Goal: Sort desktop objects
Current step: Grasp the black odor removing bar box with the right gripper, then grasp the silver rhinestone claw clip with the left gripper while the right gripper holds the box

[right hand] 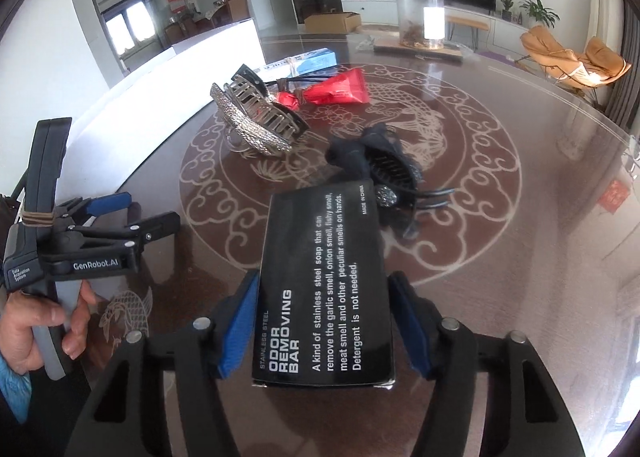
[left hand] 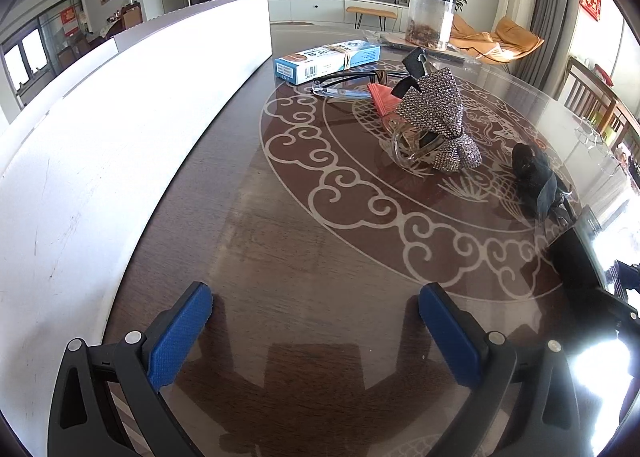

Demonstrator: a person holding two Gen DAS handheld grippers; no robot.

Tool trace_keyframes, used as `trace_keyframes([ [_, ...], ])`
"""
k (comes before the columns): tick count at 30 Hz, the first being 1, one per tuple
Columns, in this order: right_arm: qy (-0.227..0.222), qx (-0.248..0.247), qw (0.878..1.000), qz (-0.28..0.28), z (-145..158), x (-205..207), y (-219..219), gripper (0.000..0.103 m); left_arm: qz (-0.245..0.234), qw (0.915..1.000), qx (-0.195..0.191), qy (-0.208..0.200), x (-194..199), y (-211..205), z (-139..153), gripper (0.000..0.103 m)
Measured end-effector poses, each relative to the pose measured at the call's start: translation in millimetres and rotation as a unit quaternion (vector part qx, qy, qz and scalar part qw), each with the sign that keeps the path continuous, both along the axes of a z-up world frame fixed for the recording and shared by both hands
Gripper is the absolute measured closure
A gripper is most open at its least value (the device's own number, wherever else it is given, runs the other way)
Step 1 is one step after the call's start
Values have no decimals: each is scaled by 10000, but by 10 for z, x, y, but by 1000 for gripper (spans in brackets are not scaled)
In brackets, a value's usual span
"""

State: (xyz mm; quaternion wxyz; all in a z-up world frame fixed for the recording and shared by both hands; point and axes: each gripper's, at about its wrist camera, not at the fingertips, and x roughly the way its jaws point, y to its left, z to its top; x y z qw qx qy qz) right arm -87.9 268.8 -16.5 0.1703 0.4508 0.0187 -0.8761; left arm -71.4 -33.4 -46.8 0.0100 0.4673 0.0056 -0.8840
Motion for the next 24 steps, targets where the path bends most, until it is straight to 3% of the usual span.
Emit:
trace_keyframes([
  [3,81,235,9993,-274,-1,205,257,42,-139,9999,9,-34,0,55,2,0],
  [9,256,327,9985,-357,-89,401,425,40,-875,9962,0,-48,-131,457,5,0],
  [17,205,479,9982,-302,-115,359,295,22,-596,9980,-4,-232,-823,771,14,0],
  [20,192,487,9983,-261,-121,357,278,20,-376,9987,-7,-338,-1064,839,13,0],
  [24,187,355,9988,-267,-115,365,312,19,-447,9981,-20,-431,-1308,920,10,0],
])
